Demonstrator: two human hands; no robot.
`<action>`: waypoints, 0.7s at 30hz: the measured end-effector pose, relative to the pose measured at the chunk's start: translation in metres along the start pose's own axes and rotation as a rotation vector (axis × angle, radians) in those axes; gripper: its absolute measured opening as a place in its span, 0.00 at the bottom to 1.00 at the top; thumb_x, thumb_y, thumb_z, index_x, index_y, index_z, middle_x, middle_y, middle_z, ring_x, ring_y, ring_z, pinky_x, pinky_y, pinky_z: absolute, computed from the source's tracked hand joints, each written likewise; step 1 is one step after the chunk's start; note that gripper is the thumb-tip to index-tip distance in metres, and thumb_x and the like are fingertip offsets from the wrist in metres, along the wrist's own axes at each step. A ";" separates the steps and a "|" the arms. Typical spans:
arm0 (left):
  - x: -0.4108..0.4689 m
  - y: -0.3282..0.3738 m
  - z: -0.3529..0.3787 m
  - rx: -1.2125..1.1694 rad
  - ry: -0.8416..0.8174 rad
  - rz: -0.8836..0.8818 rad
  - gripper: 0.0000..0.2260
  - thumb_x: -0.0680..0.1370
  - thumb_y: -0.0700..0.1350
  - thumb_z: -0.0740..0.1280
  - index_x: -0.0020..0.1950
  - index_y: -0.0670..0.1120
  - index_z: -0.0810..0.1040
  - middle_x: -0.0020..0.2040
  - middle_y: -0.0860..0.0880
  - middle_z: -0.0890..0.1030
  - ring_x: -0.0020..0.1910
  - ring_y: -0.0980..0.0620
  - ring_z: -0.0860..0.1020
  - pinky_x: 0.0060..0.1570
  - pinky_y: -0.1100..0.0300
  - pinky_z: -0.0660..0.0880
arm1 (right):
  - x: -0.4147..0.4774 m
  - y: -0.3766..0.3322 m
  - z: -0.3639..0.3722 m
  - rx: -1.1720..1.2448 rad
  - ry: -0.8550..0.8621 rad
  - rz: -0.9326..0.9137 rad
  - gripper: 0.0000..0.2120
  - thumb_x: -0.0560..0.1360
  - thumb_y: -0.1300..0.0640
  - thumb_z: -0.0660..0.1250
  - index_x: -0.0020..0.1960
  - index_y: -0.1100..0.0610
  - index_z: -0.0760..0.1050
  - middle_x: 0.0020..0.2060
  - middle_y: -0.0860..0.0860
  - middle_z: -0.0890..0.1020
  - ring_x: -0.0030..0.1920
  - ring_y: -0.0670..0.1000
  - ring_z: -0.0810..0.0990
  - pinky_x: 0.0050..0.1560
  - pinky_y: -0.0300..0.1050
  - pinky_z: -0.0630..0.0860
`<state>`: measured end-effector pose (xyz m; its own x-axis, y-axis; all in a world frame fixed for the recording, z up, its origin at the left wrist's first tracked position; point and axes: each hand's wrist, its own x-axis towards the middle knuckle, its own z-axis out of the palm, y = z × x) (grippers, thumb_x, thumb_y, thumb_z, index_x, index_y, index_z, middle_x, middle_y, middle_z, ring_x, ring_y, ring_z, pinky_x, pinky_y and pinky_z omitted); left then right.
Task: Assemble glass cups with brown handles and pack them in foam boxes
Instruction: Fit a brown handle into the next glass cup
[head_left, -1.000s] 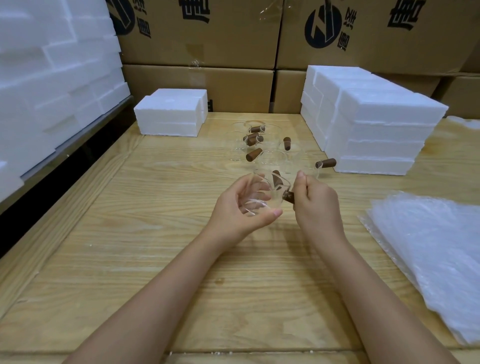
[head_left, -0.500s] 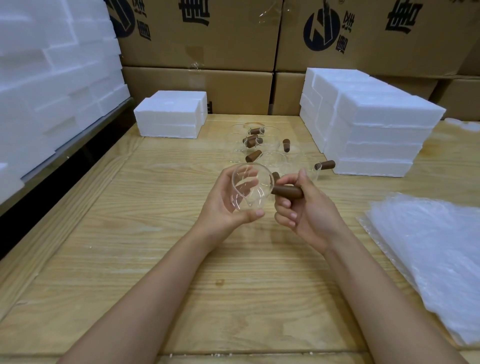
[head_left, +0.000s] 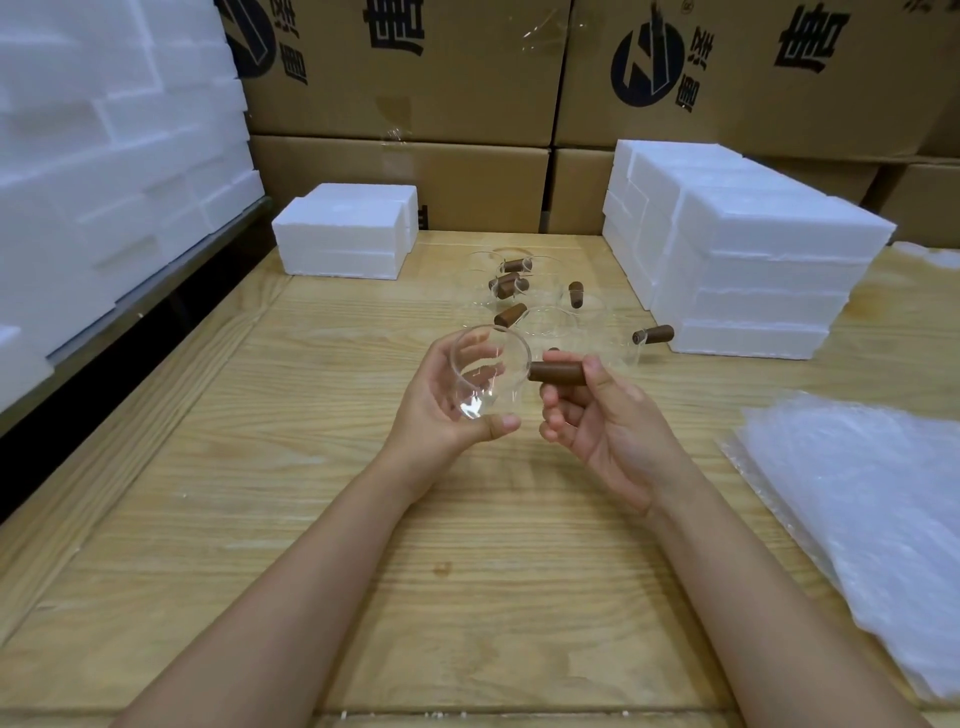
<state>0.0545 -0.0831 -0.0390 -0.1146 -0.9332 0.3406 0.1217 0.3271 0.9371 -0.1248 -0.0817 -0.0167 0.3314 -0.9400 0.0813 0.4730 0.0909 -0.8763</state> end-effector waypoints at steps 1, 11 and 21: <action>-0.001 0.000 0.001 0.034 0.006 0.006 0.37 0.61 0.32 0.78 0.66 0.46 0.68 0.59 0.45 0.75 0.61 0.46 0.76 0.65 0.52 0.71 | 0.001 0.001 0.001 -0.052 0.059 -0.002 0.13 0.80 0.53 0.58 0.53 0.60 0.77 0.33 0.55 0.77 0.29 0.49 0.74 0.32 0.42 0.75; -0.005 0.003 0.014 0.175 0.069 -0.078 0.27 0.64 0.54 0.75 0.61 0.55 0.72 0.52 0.52 0.79 0.48 0.57 0.80 0.57 0.50 0.75 | 0.003 0.005 0.008 -0.172 0.395 -0.008 0.14 0.83 0.55 0.54 0.46 0.61 0.74 0.21 0.48 0.68 0.21 0.45 0.61 0.21 0.36 0.61; -0.009 0.001 0.014 0.346 0.027 -0.011 0.26 0.64 0.51 0.77 0.60 0.57 0.72 0.53 0.61 0.82 0.50 0.66 0.78 0.50 0.67 0.72 | -0.005 0.006 0.012 -0.684 0.589 -0.267 0.13 0.79 0.48 0.62 0.41 0.54 0.76 0.24 0.40 0.72 0.27 0.42 0.67 0.35 0.42 0.65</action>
<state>0.0416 -0.0726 -0.0401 -0.0877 -0.9391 0.3324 -0.2211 0.3437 0.9127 -0.1137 -0.0724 -0.0167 -0.2734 -0.9339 0.2302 -0.1707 -0.1884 -0.9671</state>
